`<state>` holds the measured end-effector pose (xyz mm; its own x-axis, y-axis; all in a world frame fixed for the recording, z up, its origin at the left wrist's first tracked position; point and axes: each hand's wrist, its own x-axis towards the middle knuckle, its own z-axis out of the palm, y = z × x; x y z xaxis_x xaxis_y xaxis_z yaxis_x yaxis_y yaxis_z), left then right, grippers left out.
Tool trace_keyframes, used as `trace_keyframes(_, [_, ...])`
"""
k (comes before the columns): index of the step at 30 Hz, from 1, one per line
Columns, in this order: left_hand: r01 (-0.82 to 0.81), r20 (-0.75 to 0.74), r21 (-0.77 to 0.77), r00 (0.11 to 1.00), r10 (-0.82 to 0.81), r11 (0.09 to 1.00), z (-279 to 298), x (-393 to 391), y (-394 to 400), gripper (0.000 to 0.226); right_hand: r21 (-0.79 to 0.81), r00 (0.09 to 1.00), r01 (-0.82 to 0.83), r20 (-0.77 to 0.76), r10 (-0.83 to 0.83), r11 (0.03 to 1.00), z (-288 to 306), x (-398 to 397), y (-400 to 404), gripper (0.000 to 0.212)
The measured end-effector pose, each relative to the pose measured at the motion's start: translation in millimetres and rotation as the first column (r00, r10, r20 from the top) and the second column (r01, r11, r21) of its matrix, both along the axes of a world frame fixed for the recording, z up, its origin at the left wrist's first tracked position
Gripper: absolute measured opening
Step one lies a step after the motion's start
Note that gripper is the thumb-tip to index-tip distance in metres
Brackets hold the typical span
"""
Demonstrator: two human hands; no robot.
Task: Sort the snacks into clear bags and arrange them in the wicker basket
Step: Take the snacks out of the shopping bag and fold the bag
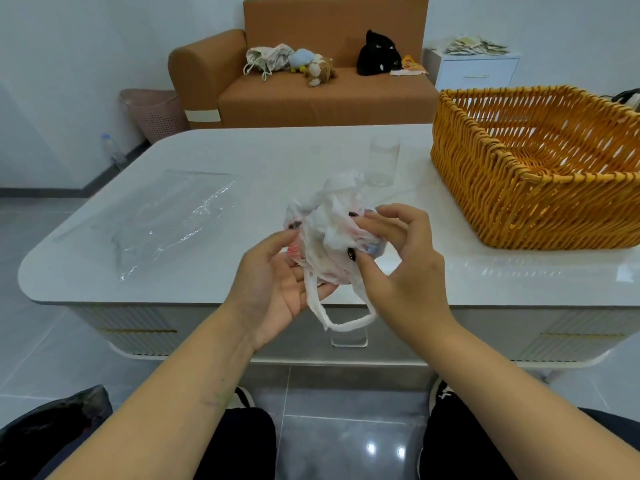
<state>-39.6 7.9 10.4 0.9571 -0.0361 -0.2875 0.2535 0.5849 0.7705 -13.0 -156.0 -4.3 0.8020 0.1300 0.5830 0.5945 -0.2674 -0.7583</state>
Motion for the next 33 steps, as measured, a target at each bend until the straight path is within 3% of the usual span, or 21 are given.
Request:
trace_keyframes(5, [0.034,0.072,0.206,0.996,-0.050,0.978,-6,-3,0,0.047,-0.017,0.951,-0.247,-0.196,0.239,0.969,-3,-8,4,0.052])
trace_keyframes(8, [-0.009,0.058,0.342,0.998,-0.011,0.940,-10,-1,3,0.050,0.125,0.880,-0.322,-0.327,0.345,0.938,1,-10,2,0.054])
trace_keyframes(11, [-0.053,0.053,0.395,0.998,0.035,0.917,-9,1,7,0.050,0.295,0.803,-0.279,-0.449,0.391,0.914,9,2,-6,0.044])
trace_keyframes(14, [-0.051,0.076,0.430,0.997,0.021,0.902,-7,1,8,0.054,0.387,0.825,-0.110,-0.478,0.301,0.916,14,11,-12,0.043])
trace_keyframes(17, [-0.027,0.116,0.565,0.992,-0.047,0.825,-8,-1,8,0.060,0.303,0.831,-0.112,-0.494,0.257,0.946,16,14,-15,0.053])
trace_keyframes(24, [-0.053,0.191,0.816,0.965,-0.181,0.576,-7,-11,19,0.042,0.304,0.606,-0.294,-0.674,0.423,0.906,9,10,-14,0.024])
trace_keyframes(28, [-0.067,0.189,0.864,0.961,-0.200,0.499,-5,-22,27,0.036,0.283,0.673,-0.240,-0.641,0.370,0.928,4,1,-3,0.018])
trace_keyframes(33, [-0.115,0.201,0.905,0.964,-0.173,0.409,10,-34,47,0.038,0.328,0.673,-0.201,-0.638,0.373,0.923,5,-19,21,0.028])
